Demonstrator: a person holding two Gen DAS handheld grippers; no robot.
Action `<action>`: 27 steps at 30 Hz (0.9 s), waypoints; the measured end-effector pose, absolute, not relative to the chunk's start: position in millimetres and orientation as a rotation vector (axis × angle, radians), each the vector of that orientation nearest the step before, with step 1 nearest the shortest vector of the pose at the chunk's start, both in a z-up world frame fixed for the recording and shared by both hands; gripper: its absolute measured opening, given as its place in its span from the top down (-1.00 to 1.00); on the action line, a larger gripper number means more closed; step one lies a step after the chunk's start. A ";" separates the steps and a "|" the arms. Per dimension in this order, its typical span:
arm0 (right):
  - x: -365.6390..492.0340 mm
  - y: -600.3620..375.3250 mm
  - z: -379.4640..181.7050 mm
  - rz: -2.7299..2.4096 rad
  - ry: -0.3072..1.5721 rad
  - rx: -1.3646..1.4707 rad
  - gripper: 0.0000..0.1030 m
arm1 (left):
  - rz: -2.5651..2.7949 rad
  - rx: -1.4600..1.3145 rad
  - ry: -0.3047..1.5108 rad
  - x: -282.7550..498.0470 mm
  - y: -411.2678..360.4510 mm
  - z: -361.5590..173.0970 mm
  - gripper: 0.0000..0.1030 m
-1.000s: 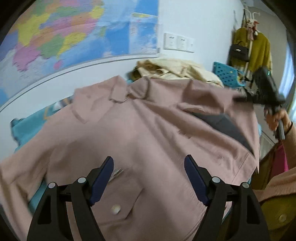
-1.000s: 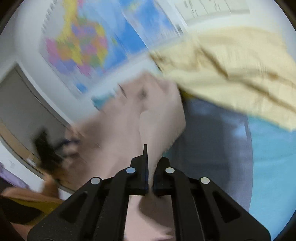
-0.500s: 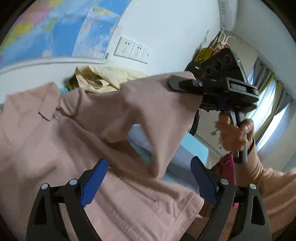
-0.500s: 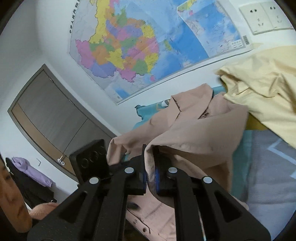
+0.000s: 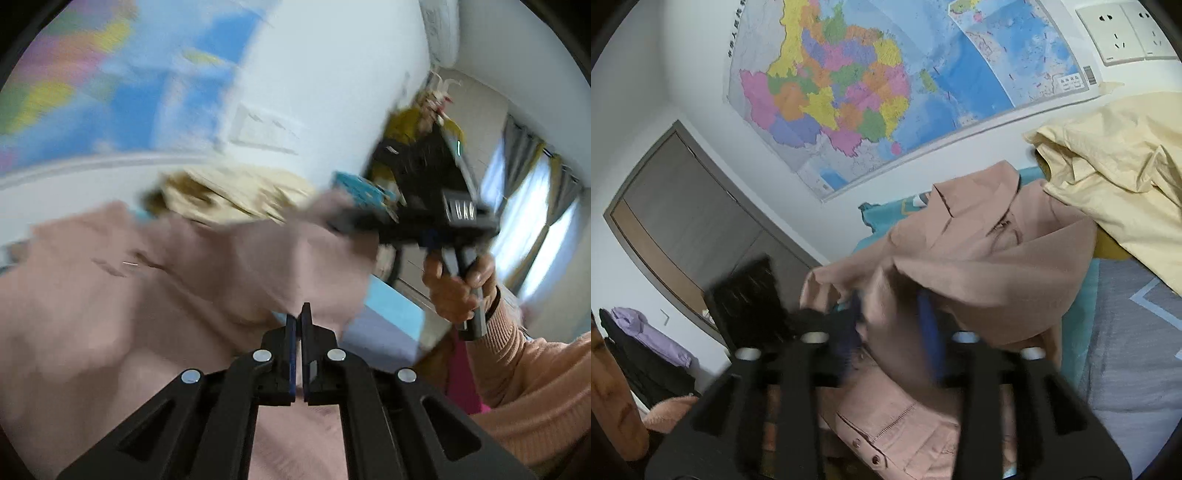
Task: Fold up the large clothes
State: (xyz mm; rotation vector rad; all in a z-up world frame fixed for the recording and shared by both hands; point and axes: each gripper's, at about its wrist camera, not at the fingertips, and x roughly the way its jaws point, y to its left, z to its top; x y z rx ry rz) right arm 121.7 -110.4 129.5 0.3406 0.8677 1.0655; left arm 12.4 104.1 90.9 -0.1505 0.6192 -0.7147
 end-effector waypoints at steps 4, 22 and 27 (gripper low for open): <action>124.0 -104.3 111.1 1.060 0.930 0.258 -0.23 | -0.498 -0.103 0.647 1.7 167.8 103.7 0.98; 241.8 -72.1 3.7 0.740 1.061 0.139 -0.52 | -0.325 0.057 0.998 36.2 202.4 6.2 -0.63; 243.7 -76.9 -1.8 0.806 1.040 0.155 0.92 | -0.375 0.092 1.020 31.1 197.1 -3.8 -0.36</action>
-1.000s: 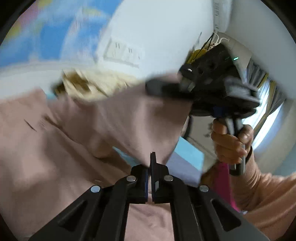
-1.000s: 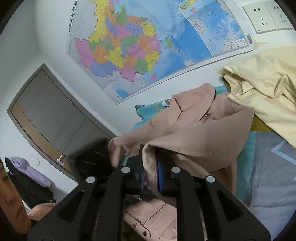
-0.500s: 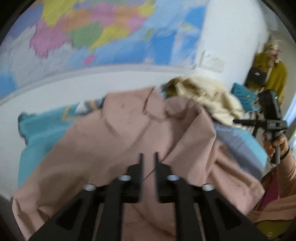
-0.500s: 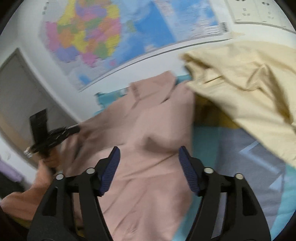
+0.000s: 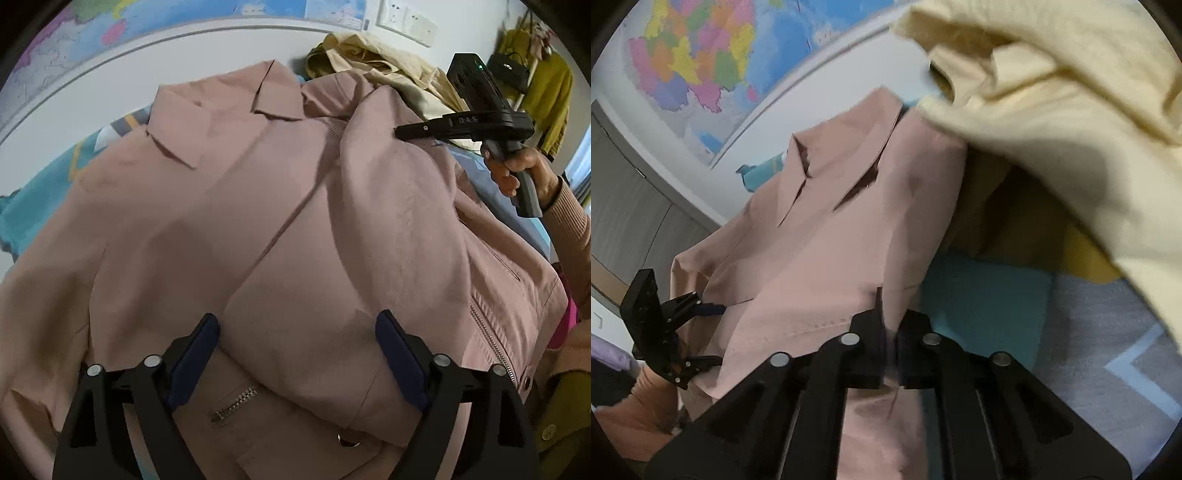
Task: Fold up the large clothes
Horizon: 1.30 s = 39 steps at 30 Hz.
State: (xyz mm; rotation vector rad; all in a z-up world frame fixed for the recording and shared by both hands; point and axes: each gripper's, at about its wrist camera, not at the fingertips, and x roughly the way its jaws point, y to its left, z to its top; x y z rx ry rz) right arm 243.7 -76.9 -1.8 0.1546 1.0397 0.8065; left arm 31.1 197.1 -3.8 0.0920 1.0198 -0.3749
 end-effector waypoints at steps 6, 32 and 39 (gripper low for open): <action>252.2 -128.5 4.6 0.682 1.008 0.244 0.94 | -0.279 0.057 0.926 38.8 218.2 20.5 -0.35; 204.5 -88.2 58.2 0.758 0.778 0.102 0.31 | -0.021 0.249 0.851 103.0 232.6 48.3 0.35; 196.8 -15.1 27.6 0.867 0.872 -0.118 0.07 | -0.096 0.070 0.843 91.5 267.7 54.2 -0.33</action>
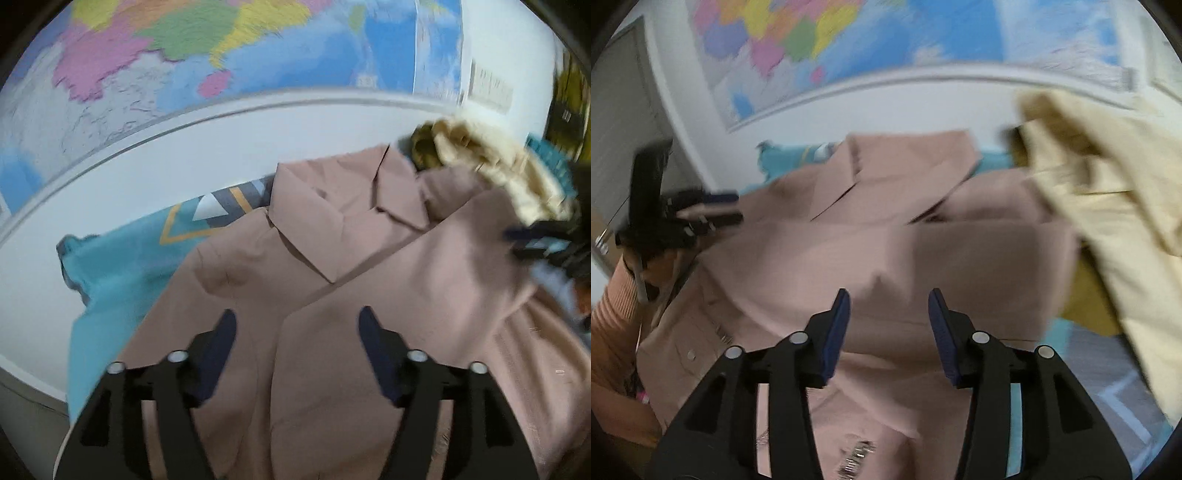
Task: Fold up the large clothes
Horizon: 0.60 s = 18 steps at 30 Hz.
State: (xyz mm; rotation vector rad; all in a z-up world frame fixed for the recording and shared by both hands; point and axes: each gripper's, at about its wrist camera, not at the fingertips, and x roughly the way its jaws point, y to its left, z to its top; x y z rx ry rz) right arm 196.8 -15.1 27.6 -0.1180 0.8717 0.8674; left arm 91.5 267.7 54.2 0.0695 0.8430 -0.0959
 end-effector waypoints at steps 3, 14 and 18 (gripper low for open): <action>181.9 -0.5 26.5 0.925 0.849 -0.199 -0.31 | -0.129 0.101 0.825 64.2 273.2 57.4 -0.46; 162.5 28.2 -3.9 0.892 0.822 -0.478 -0.12 | -0.113 0.344 0.977 53.2 245.4 -11.3 0.00; 178.9 15.6 -1.3 0.839 0.855 -0.406 0.57 | 0.046 0.405 0.834 72.1 248.7 19.3 0.81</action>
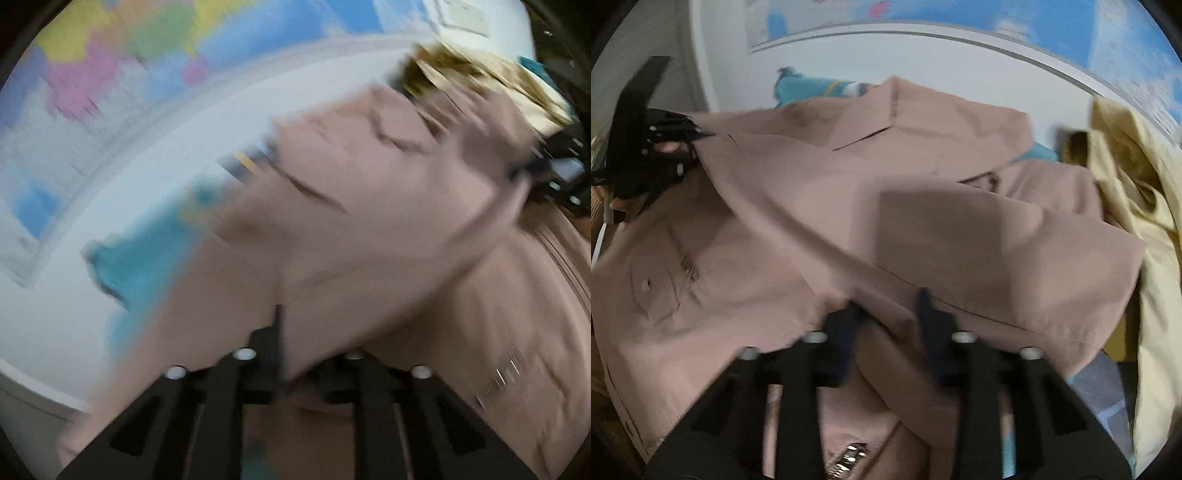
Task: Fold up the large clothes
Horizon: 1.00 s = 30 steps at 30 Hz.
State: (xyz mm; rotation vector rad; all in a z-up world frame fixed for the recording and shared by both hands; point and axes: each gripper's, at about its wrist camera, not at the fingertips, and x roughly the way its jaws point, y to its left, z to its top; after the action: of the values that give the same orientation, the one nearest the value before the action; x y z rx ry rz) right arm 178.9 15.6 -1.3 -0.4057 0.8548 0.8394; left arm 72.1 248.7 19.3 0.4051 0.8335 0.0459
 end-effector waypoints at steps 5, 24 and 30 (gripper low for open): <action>192.3 -10.5 18.2 0.798 0.813 -0.262 0.57 | 0.141 0.477 0.644 80.9 238.5 57.1 0.79; 219.9 -15.9 27.4 0.817 0.869 -0.115 -0.18 | -0.005 0.224 0.732 54.1 288.7 53.1 -0.58; 216.0 2.9 17.1 0.860 0.887 -0.155 -0.19 | -0.025 0.348 0.852 76.3 271.6 7.4 -0.56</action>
State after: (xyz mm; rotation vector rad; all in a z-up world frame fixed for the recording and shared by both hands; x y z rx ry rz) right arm 216.0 2.9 17.1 -0.1554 0.8868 0.8599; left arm 76.3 271.6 7.4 0.3484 0.8516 -0.0253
